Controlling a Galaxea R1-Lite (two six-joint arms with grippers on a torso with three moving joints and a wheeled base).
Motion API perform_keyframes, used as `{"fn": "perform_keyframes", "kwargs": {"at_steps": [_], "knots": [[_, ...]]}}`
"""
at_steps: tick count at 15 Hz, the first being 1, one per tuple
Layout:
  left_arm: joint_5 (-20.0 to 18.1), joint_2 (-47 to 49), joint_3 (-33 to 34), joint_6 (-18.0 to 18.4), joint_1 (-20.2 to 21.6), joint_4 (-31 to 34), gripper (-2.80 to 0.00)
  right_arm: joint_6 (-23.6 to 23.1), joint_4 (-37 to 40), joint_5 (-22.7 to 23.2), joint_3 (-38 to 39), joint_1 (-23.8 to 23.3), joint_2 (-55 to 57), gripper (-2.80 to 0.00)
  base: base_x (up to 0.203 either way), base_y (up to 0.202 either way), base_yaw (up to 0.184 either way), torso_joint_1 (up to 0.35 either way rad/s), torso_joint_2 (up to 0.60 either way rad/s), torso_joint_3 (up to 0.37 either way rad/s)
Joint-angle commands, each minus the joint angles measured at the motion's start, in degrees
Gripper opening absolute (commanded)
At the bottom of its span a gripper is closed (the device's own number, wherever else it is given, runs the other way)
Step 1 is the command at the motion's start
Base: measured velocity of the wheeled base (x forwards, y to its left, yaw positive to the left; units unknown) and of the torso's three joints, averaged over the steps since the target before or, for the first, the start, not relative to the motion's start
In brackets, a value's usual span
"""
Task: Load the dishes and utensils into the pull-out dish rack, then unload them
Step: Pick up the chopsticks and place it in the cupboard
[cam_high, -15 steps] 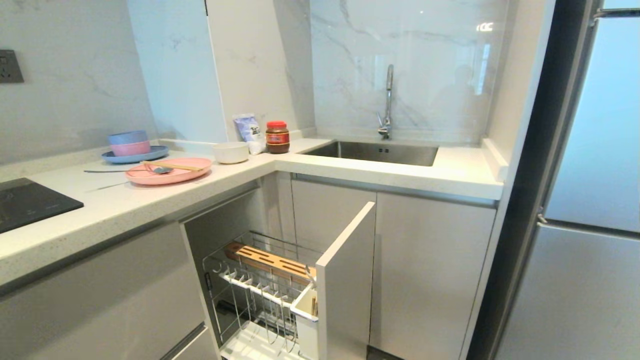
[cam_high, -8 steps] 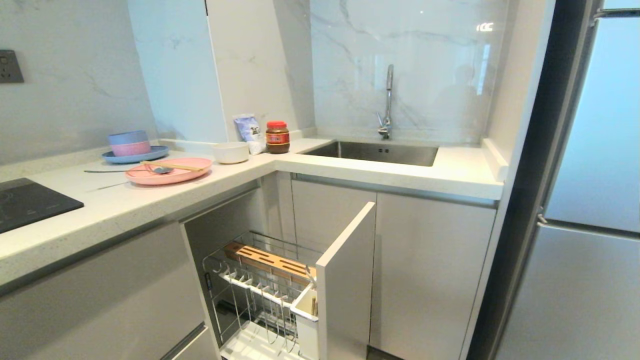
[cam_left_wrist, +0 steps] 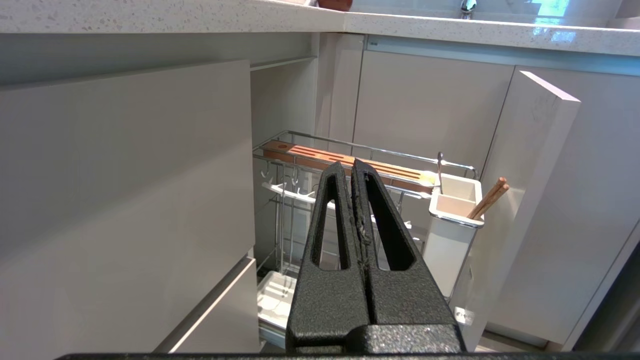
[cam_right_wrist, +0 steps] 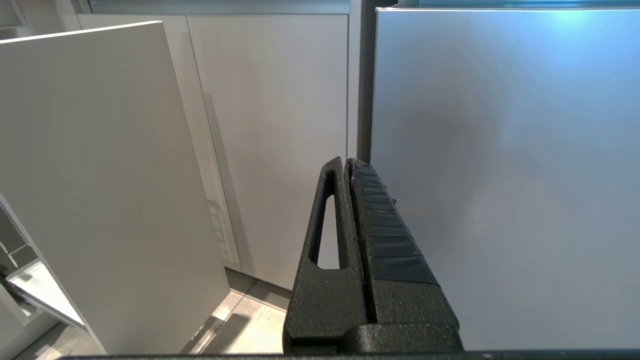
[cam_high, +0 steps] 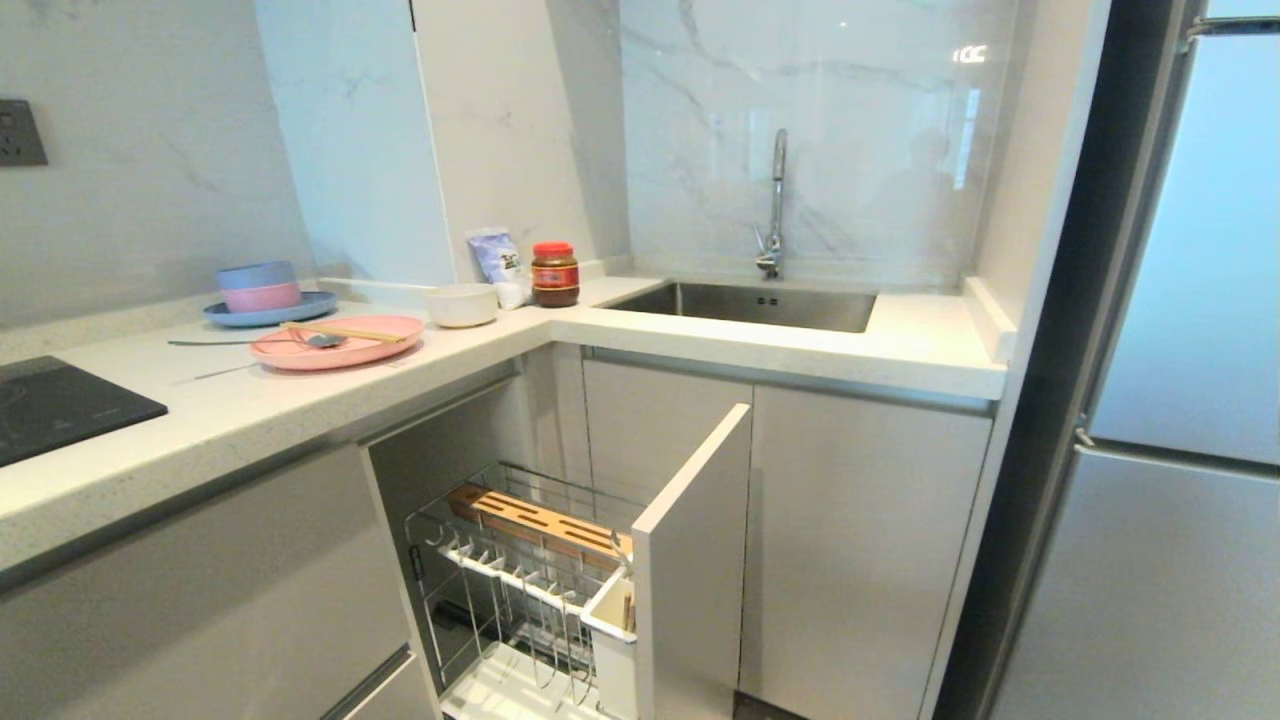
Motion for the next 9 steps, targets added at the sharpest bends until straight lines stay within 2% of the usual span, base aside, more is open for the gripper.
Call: {"fn": "perform_keyframes", "kwargs": {"at_steps": [1, 6, 9], "knots": [[-0.02, 0.07, 1.49, -0.03, 0.01, -0.04, -2.80, 0.00, -0.01, 0.01, 0.09, 0.02, 0.05, -2.80, 0.000, 0.000, 0.000, 0.000, 0.00, 0.000], [-0.02, 0.07, 1.43, 0.14, 0.01, 0.04, -2.80, 0.00, -0.01, 0.01, 0.09, 0.02, 0.05, -2.80, 0.000, 0.000, 0.000, 0.000, 0.00, 0.000], [-0.02, 0.07, 1.41, 0.14, 0.01, 0.05, -2.80, 0.00, -0.01, 0.01, 0.09, 0.02, 0.05, -2.80, 0.000, 0.000, 0.000, 0.000, 0.00, -0.167]]}}
